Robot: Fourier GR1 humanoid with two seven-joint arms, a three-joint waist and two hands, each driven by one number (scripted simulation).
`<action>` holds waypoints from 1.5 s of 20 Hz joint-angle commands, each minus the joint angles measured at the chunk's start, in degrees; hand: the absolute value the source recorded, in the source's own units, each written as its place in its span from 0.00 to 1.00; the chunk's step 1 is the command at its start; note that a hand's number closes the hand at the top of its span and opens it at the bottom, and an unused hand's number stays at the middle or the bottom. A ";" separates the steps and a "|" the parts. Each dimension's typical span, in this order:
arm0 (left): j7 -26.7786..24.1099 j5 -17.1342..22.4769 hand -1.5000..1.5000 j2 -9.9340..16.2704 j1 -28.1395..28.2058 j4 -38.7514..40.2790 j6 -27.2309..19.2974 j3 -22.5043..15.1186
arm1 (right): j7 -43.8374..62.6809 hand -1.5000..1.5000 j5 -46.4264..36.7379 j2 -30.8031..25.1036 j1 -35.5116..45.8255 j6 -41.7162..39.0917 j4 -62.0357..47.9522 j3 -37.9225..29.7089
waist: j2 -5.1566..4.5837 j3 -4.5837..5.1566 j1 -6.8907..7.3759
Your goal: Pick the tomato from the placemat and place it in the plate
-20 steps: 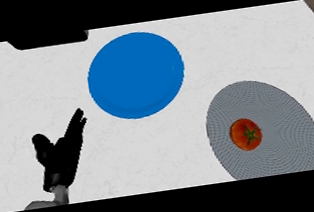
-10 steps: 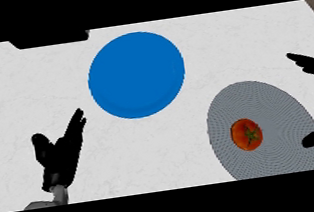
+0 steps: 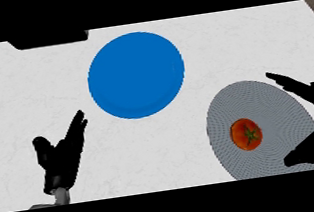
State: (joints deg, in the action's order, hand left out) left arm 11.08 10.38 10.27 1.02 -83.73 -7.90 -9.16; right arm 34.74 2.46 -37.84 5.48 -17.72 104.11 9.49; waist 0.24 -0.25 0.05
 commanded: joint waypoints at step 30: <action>0.46 -5.03 0.50 -4.80 0.76 2.17 3.58 2.33 | -11.35 1.00 -30.26 14.70 2.10 -6.03 -13.57 4.05 | -0.23 0.25 0.03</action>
State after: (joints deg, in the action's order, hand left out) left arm 12.14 6.90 7.40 0.17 -83.12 -4.30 -5.23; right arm 25.60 -24.89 -24.30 7.05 -23.85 91.90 14.44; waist 0.30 -0.17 0.15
